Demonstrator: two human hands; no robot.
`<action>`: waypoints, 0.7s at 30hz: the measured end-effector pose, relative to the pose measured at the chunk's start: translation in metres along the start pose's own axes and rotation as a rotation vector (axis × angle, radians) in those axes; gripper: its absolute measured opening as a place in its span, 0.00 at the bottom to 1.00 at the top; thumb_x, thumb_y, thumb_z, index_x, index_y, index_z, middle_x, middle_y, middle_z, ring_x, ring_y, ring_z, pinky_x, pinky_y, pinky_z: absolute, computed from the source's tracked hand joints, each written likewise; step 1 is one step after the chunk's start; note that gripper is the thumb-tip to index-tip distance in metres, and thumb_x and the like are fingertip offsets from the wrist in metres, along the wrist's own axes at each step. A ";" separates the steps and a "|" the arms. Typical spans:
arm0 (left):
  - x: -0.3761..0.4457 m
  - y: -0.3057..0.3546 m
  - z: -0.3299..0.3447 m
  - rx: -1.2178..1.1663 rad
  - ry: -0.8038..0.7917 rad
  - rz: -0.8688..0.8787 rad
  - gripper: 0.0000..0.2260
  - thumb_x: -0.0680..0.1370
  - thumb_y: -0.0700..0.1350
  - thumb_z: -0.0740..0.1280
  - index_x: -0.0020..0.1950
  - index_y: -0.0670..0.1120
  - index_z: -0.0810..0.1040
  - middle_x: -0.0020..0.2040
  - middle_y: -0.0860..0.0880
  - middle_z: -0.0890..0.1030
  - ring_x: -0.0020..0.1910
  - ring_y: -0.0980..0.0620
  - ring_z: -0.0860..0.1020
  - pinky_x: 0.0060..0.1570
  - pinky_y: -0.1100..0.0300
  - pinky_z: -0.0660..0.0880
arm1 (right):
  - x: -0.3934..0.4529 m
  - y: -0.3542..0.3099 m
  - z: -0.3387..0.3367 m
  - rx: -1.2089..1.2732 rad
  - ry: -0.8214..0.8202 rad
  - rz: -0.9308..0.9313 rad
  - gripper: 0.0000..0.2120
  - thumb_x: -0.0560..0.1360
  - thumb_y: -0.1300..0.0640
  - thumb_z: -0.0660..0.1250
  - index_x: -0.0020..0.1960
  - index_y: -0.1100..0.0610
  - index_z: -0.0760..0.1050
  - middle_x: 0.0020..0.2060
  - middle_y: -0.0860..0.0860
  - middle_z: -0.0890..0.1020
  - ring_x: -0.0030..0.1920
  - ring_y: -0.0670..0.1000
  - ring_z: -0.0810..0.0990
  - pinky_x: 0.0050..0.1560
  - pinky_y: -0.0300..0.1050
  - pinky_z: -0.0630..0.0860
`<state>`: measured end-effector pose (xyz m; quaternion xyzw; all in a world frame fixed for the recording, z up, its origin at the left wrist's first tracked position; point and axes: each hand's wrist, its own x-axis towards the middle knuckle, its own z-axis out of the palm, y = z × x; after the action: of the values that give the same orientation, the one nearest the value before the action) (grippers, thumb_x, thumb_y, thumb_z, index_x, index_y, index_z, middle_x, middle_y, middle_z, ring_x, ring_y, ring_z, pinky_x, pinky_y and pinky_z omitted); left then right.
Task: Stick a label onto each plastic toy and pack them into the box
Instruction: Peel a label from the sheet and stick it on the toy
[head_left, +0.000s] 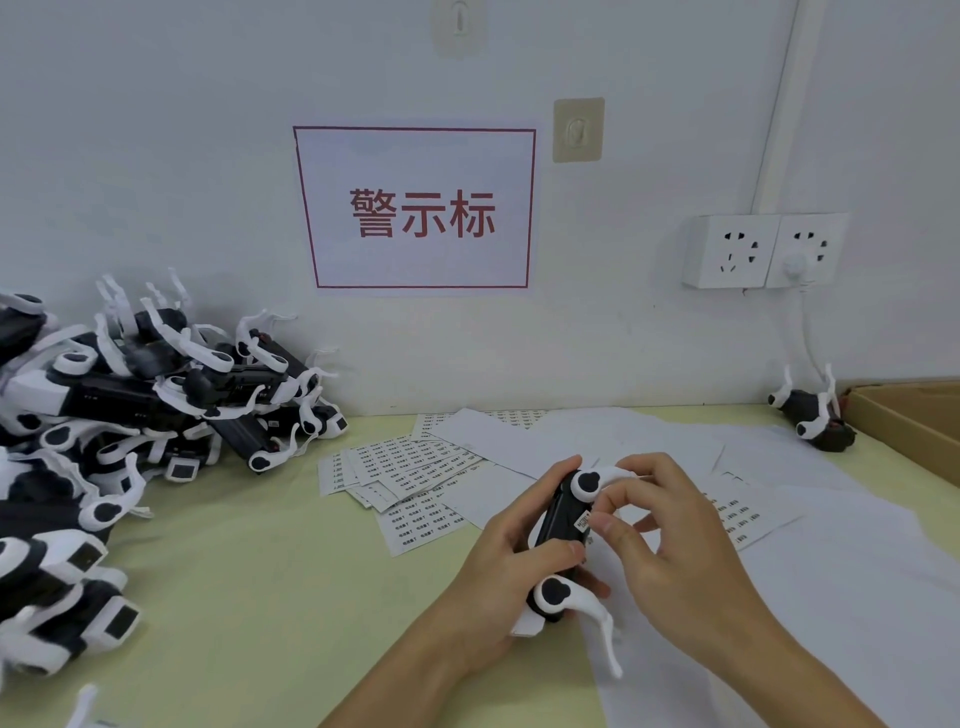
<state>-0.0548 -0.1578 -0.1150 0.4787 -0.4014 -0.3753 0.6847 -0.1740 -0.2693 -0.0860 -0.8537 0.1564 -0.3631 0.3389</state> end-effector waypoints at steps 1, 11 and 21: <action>0.000 0.000 0.000 0.002 0.001 0.006 0.31 0.71 0.40 0.69 0.72 0.61 0.72 0.67 0.49 0.78 0.52 0.38 0.81 0.59 0.38 0.75 | 0.000 0.000 0.000 -0.004 0.004 -0.002 0.12 0.75 0.62 0.70 0.36 0.48 0.77 0.53 0.42 0.74 0.60 0.34 0.70 0.53 0.38 0.69; 0.000 -0.002 0.001 -0.001 0.014 0.040 0.28 0.73 0.42 0.68 0.72 0.60 0.73 0.67 0.51 0.79 0.52 0.48 0.82 0.51 0.53 0.79 | 0.000 0.003 0.004 -0.015 0.035 -0.025 0.15 0.75 0.63 0.70 0.35 0.46 0.76 0.52 0.41 0.74 0.59 0.37 0.72 0.53 0.40 0.69; 0.001 -0.004 0.000 -0.003 0.013 0.035 0.29 0.73 0.42 0.68 0.72 0.60 0.73 0.67 0.48 0.78 0.47 0.38 0.80 0.55 0.42 0.78 | 0.002 0.005 0.002 -0.037 0.007 -0.031 0.15 0.76 0.66 0.68 0.36 0.49 0.76 0.52 0.41 0.74 0.60 0.33 0.69 0.49 0.32 0.67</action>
<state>-0.0550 -0.1594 -0.1183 0.4729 -0.4047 -0.3607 0.6946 -0.1715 -0.2728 -0.0892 -0.8608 0.1511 -0.3685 0.3170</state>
